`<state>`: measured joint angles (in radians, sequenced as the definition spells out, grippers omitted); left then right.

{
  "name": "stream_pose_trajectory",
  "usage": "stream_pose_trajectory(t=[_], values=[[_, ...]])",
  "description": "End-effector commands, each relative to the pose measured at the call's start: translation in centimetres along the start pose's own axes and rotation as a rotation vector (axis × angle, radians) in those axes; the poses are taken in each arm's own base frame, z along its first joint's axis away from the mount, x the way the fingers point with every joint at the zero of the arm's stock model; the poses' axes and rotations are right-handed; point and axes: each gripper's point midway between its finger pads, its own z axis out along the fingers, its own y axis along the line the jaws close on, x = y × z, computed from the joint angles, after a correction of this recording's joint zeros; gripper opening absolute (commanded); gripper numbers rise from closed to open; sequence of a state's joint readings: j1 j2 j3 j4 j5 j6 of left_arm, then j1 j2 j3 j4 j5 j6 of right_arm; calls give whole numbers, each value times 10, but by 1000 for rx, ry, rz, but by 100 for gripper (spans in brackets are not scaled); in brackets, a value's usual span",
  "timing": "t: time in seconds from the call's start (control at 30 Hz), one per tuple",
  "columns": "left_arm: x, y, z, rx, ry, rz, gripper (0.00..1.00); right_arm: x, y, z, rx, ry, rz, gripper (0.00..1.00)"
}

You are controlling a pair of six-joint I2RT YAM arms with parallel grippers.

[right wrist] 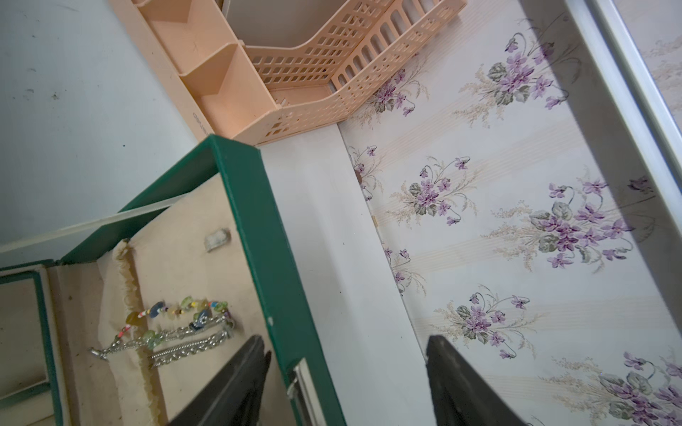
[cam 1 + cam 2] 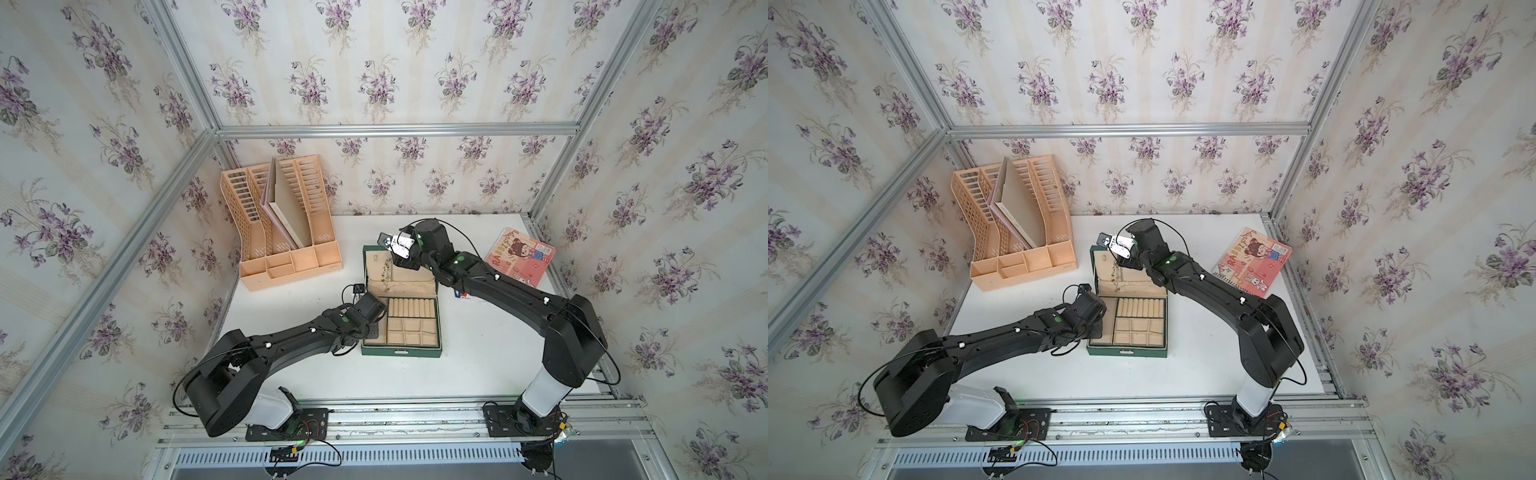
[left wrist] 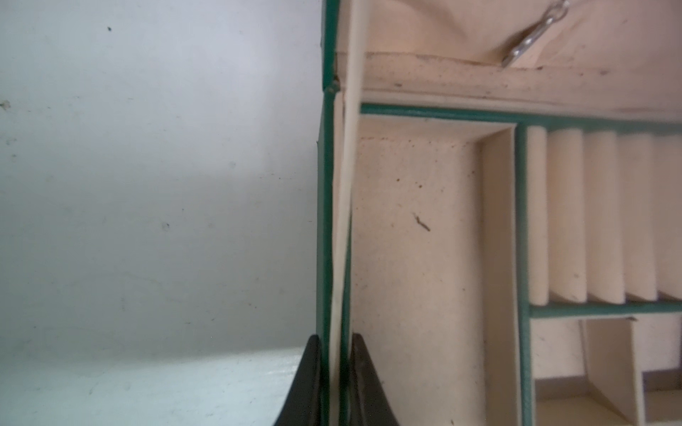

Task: Put jewelry chain into jewelry box
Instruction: Close the fastener on the jewelry box, then reset both arms

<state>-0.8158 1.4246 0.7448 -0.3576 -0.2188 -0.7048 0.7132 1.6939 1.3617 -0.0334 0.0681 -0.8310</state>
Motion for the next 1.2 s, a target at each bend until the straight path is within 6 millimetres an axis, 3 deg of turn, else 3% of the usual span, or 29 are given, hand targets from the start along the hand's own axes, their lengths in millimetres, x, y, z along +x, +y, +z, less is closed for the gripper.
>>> stream_pose_trajectory(t=[0.0,0.3,0.43,0.47,0.6,0.67,0.7,0.73,0.77,0.83,0.93,1.0,1.1,1.17], values=[[12,5,-7,-13,60,5,16,-16,-8,-12,11,-65,67,79],[-18,-1,-45,-5,-11,63,39,-22,-10,-39,13,-113,168,99],[-27,-3,-67,5,-31,79,44,-23,-13,-54,32,-138,238,100],[-30,-2,-74,6,-43,78,59,-25,-17,-60,51,-155,270,100],[-42,8,-110,20,-130,40,63,-28,-53,-97,219,-241,519,100],[-56,30,-133,-37,-242,-20,65,-25,-62,-121,284,-307,642,100],[-63,42,-143,-74,-304,-50,66,-20,-63,-130,307,-343,713,100],[-69,54,-152,-113,-370,-73,81,-12,-62,-139,335,-375,791,100],[-76,68,-161,-160,-443,-89,86,-6,-60,-149,356,-436,869,100],[-91,87,-179,-233,-603,-91,87,2,-48,-170,375,-583,902,100],[-106,86,-184,-239,-779,41,87,33,-43,-186,481,-578,945,100],[-111,80,-179,-242,-888,150,87,63,-39,-191,573,-536,1010,100],[-111,78,-162,-253,-969,242,88,102,-34,-200,711,-485,973,100],[-113,80,-144,-248,-938,311,88,129,-30,-201,762,-420,937,100]])
